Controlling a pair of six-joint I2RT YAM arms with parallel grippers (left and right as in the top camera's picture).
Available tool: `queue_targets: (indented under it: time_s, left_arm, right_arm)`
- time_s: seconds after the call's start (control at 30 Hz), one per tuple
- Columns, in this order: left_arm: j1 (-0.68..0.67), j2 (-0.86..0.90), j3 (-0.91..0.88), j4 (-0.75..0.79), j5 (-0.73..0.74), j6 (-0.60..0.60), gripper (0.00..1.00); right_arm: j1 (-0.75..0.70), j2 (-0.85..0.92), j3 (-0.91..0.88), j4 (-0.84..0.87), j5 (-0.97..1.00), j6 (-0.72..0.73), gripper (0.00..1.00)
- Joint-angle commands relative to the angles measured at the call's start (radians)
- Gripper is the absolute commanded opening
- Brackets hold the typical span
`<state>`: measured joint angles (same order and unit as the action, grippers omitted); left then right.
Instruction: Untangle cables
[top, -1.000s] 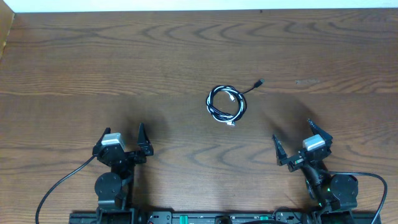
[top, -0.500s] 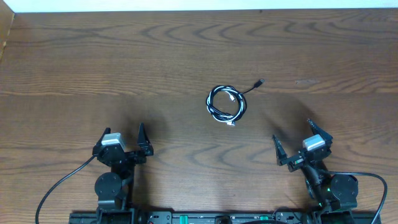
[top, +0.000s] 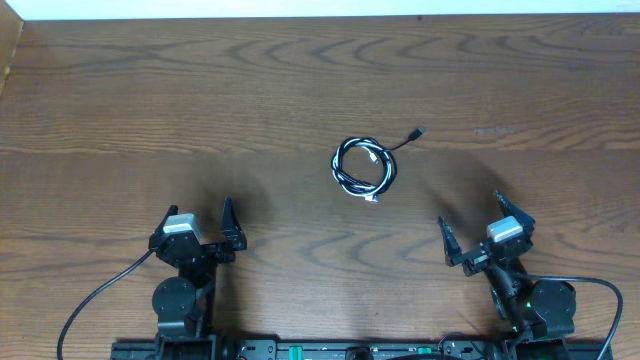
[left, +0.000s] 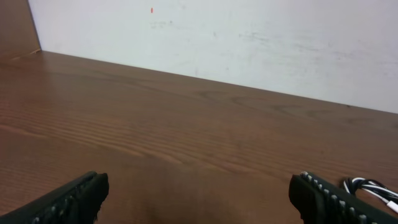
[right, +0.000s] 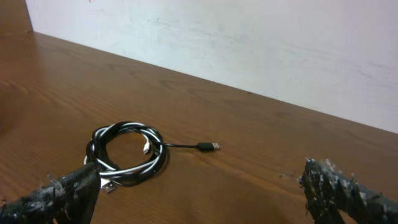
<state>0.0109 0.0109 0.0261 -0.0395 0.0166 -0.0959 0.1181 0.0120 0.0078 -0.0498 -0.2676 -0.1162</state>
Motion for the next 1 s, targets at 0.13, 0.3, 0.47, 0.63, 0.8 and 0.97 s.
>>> queue_targets:
  time_s: [0.13, 0.3, 0.47, 0.63, 0.8, 0.97]
  left_arm:
    - [-0.004, -0.006, -0.022, -0.033, -0.032, 0.017, 0.98]
    - [-0.004, -0.006, -0.022, -0.030, -0.032, 0.017, 0.98]
    - [-0.004, -0.006, -0.022, -0.031, -0.025, 0.017, 0.98]
    - [-0.004, -0.006, -0.022, -0.031, -0.023, 0.008, 0.98]
    - [-0.004, -0.006, -0.022, -0.026, 0.037, -0.021, 0.98]
    - [-0.004, -0.005, -0.022, -0.026, 0.037, -0.021, 0.98]
  right_arm:
    - [-0.006, -0.005, -0.002, -0.005, 0.007, 0.011, 0.99]
    - [-0.006, -0.005, -0.002, -0.005, 0.007, 0.011, 0.99]
    - [-0.006, -0.005, -0.002, -0.005, 0.007, 0.010, 0.99]
    - [-0.006, -0.005, -0.002, -0.005, 0.006, 0.011, 0.99]
    - [-0.006, -0.005, -0.002, -0.005, 0.007, 0.011, 0.99]
    - [-0.006, -0.005, -0.002, -0.005, 0.007, 0.011, 0.99]
